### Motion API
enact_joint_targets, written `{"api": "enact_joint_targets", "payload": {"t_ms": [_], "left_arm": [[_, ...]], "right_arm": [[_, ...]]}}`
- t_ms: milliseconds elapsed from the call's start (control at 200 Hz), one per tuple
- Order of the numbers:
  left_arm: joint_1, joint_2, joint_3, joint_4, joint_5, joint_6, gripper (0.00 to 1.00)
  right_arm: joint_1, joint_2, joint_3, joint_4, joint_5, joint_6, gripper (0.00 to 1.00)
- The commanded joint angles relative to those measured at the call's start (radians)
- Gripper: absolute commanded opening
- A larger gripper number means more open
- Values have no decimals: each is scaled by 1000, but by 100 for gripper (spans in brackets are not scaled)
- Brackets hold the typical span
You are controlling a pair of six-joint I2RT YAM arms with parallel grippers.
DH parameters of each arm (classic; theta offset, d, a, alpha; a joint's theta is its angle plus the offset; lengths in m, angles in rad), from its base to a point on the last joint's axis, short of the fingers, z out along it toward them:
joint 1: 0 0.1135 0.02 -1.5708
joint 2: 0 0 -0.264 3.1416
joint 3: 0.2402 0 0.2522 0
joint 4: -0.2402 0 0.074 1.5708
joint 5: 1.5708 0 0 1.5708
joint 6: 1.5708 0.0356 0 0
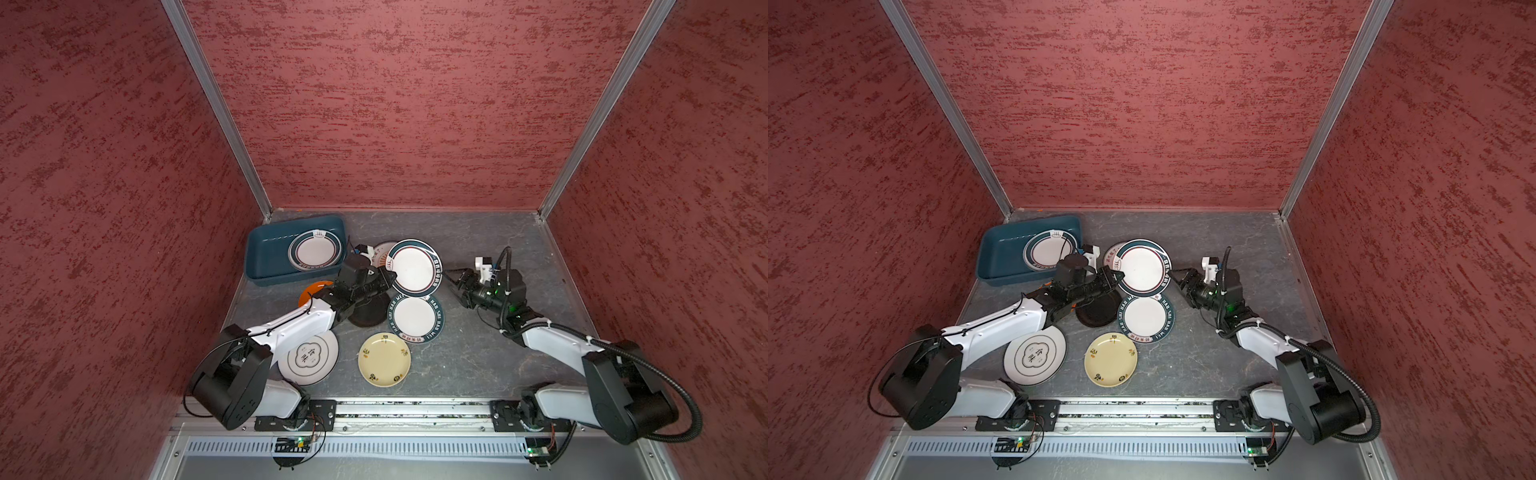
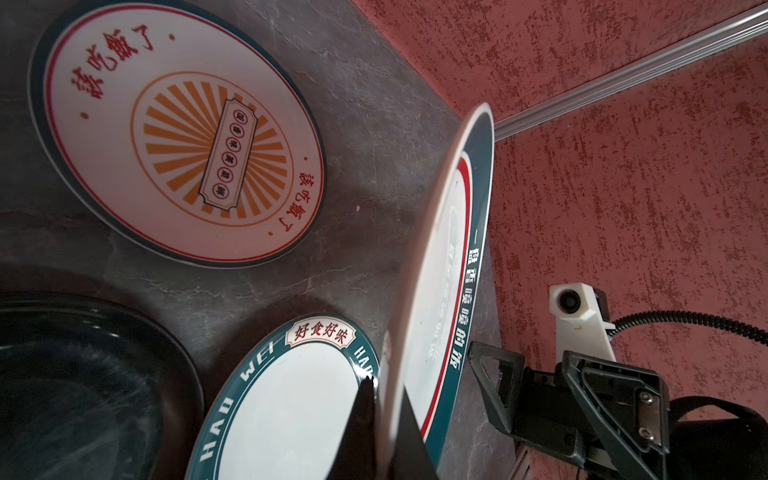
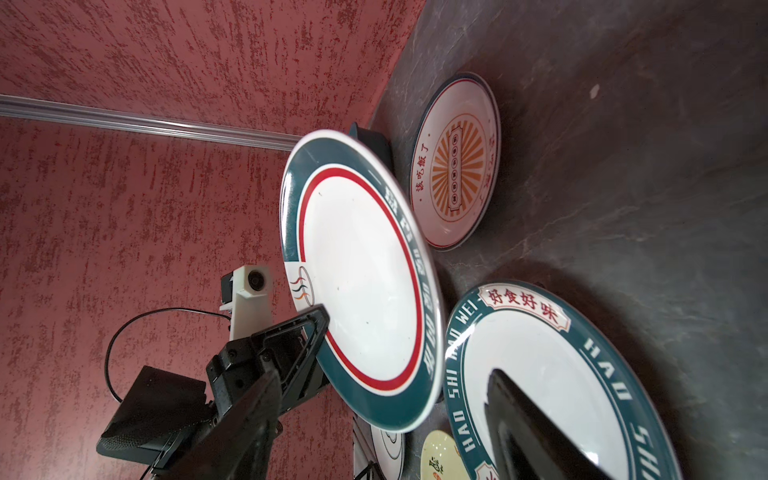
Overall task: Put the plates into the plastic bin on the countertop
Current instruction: 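Carry the plate to the teal bin with the left gripper while right gripper withdraws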
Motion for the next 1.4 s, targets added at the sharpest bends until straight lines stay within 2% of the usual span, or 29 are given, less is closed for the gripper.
{"api": "enact_joint_targets", "payload": {"t_ms": [0, 140, 351, 651, 842, 1102, 1393], "left_arm": [[17, -37, 12, 19, -4, 24, 0], [44, -60, 7, 4, -7, 32, 0], [87, -98, -1, -24, -9, 47, 0], [191, -162, -2, -75, -48, 72, 0], [282, -180, 1, -96, -44, 69, 0], [401, -210, -4, -102, -37, 71, 0], [577, -191, -7, -108, -50, 43, 0]], "right_arm": [[4, -20, 31, -7, 18, -18, 78], [4, -28, 35, -16, 9, -37, 78], [4, -81, 63, -133, 38, -113, 79], [4, -125, 79, -182, 21, -175, 79], [4, -163, 77, -231, 19, -219, 80], [4, -229, 55, -284, 82, -236, 80], [4, -335, 32, -365, 137, -265, 80]]}}
